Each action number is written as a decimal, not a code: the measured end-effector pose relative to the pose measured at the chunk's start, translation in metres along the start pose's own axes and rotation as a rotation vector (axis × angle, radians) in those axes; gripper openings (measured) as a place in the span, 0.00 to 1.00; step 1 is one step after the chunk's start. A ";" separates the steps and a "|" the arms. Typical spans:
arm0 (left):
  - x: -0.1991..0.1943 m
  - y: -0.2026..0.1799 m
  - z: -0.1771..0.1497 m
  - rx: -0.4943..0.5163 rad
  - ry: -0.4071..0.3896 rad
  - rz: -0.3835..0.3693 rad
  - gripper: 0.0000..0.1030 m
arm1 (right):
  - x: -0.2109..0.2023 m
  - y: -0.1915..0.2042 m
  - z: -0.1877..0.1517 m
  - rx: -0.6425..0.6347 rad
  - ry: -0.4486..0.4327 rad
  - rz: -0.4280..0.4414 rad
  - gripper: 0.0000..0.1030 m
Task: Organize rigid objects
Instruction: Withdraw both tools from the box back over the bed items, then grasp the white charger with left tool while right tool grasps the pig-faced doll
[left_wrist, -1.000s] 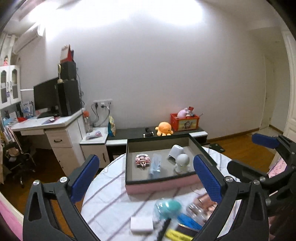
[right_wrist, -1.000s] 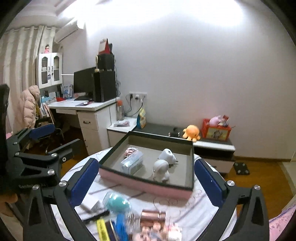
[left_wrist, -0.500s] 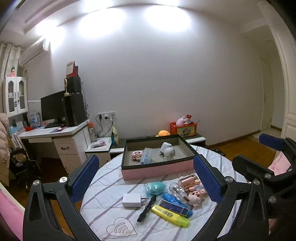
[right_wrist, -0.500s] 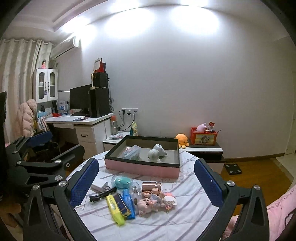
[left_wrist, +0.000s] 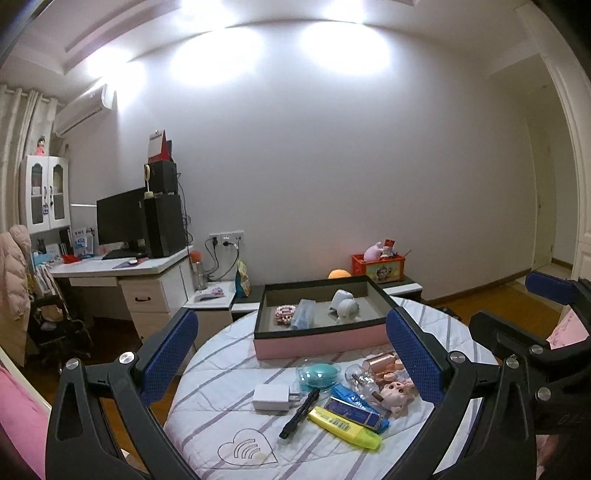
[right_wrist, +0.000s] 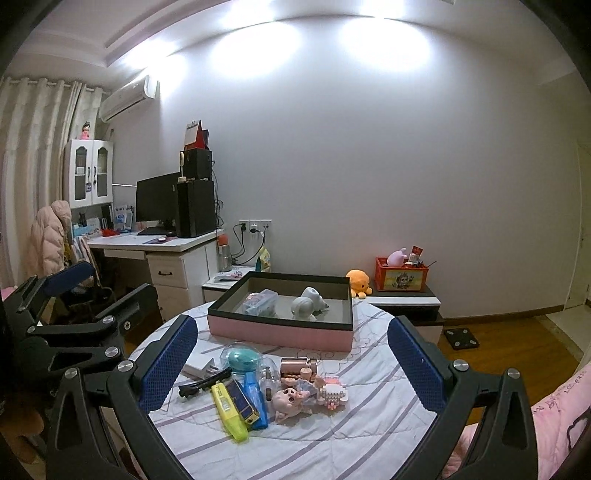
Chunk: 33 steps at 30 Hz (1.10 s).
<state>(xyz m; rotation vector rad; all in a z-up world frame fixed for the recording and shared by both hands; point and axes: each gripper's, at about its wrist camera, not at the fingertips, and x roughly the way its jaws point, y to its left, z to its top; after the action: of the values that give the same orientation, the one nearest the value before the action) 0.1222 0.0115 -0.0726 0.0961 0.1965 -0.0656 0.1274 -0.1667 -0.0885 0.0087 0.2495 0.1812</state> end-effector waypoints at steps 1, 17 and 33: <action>0.001 0.001 -0.001 -0.003 0.003 -0.004 1.00 | 0.001 0.000 -0.001 0.001 0.003 0.002 1.00; 0.070 0.015 -0.083 -0.094 0.344 -0.040 1.00 | 0.055 -0.030 -0.065 0.030 0.249 -0.053 1.00; 0.153 0.051 -0.119 -0.142 0.520 0.029 1.00 | 0.112 -0.059 -0.099 0.089 0.400 -0.070 1.00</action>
<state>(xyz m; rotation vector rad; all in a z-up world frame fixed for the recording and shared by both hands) 0.2526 0.0654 -0.2141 -0.0275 0.7183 0.0042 0.2202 -0.2063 -0.2136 0.0520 0.6555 0.1008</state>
